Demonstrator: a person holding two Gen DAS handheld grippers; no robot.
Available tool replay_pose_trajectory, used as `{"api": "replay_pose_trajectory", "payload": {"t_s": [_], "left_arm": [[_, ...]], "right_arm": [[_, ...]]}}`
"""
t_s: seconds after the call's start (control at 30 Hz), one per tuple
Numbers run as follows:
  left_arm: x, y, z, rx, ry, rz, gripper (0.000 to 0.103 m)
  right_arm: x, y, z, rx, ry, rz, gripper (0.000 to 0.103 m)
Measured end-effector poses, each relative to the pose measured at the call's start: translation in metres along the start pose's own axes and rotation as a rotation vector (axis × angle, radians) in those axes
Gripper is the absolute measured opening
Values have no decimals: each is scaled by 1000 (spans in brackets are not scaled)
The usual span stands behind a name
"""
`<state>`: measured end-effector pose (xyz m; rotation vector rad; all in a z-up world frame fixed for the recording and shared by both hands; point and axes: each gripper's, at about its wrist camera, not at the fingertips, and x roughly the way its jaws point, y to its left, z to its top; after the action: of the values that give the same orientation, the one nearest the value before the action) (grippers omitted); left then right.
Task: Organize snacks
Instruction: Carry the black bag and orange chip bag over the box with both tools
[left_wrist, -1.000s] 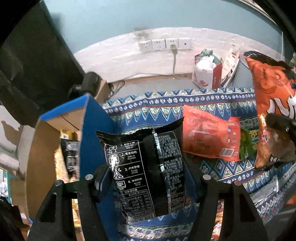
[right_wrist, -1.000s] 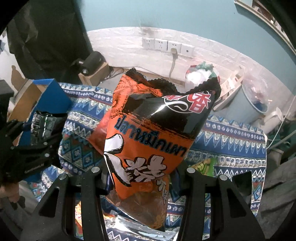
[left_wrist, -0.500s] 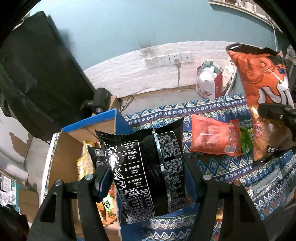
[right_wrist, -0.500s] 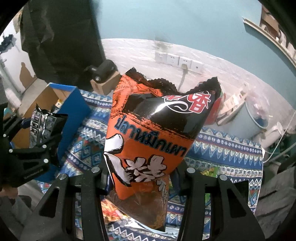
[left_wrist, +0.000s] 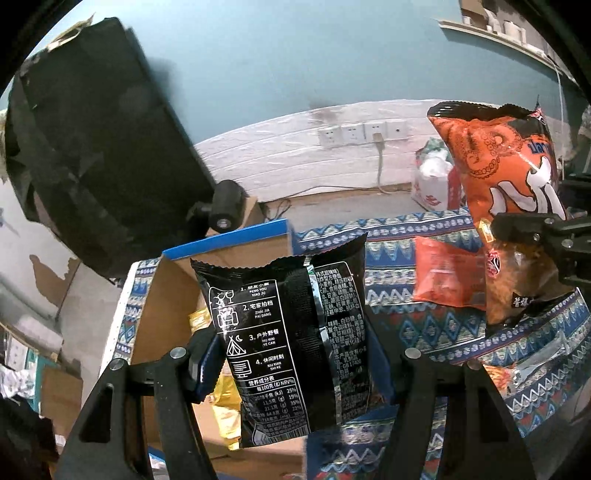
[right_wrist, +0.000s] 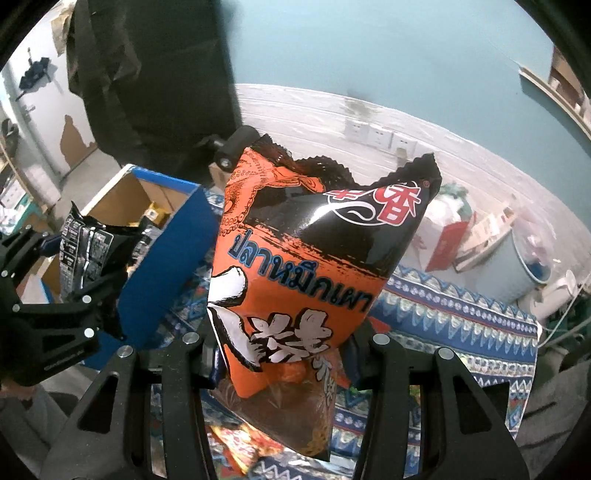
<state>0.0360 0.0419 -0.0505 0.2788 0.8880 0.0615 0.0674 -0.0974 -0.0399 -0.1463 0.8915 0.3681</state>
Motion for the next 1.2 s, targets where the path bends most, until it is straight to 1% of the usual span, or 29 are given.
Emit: {"api": "replay_pose_trajectory", "payload": {"t_s": [0.27,0.7,1.0,1.2], "left_arm": [[3,38,-11,-58,15,42,68],[14,103,-37,-175,59,79,68],[31,137,-51,-233,110,104,68],[41,149,-61,-260,148,112,68]], "right_arm": [[10,36,19,-47,-7,45,48],[38,95,47,-99,9,131,48],[56,138,58,-147,33,158,48],[69,159,62,-155,57,183,48]]}}
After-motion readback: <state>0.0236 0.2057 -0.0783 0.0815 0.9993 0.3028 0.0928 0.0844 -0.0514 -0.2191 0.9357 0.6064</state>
